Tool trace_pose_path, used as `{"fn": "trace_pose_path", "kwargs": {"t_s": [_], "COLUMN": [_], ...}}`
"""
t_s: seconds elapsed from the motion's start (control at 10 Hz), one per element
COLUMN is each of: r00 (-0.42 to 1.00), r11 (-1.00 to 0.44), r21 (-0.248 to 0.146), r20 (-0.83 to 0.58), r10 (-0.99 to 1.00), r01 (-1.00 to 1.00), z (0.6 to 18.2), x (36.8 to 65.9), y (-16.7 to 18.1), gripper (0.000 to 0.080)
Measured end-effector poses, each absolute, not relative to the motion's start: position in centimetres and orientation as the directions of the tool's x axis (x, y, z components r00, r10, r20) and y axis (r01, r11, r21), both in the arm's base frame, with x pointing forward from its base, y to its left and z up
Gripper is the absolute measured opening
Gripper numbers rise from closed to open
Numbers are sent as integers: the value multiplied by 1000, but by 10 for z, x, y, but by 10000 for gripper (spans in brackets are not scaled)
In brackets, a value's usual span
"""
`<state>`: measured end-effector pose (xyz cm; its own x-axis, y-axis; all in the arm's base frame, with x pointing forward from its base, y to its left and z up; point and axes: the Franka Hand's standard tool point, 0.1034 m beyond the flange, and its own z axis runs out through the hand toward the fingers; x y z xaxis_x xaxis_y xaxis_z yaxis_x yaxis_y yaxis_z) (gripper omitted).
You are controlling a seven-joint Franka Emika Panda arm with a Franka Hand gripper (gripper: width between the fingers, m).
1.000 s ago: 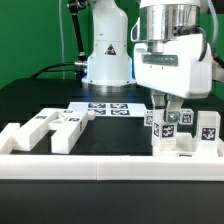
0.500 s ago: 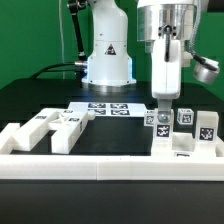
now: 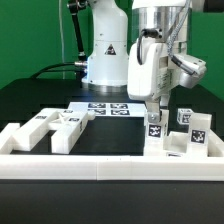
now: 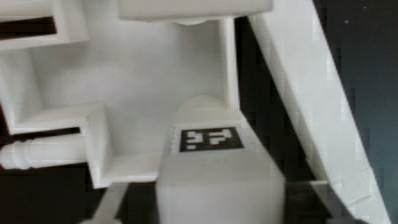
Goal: Assemble chair
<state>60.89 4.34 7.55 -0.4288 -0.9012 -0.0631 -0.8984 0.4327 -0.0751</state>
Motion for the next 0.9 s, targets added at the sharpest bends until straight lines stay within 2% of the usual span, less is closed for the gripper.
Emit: {"fn": "trace_pose_path", "kwargs": {"t_s": [0.1, 0.2, 0.3, 0.4, 0.7, 0.8, 0.9], "r00": [-418, -391, -330, -286, -33, 7, 1], "r11": [422, 395, 335, 291, 38, -2, 1], "r21": [-76, -78, -85, -95, -87, -66, -29], "r20": [-62, -61, -61, -65, -63, -69, -74], "r10": [-906, -918, -942, -956, -997, -998, -997], "r01": [-904, -915, -938, -952, -996, -998, -1000], "z": [75, 76, 81, 88, 103, 105, 107], "x": [609, 609, 610, 612, 609, 608, 606], "y": [44, 44, 45, 48, 57, 61, 66], "gripper": [381, 519, 610, 637, 649, 649, 649]}}
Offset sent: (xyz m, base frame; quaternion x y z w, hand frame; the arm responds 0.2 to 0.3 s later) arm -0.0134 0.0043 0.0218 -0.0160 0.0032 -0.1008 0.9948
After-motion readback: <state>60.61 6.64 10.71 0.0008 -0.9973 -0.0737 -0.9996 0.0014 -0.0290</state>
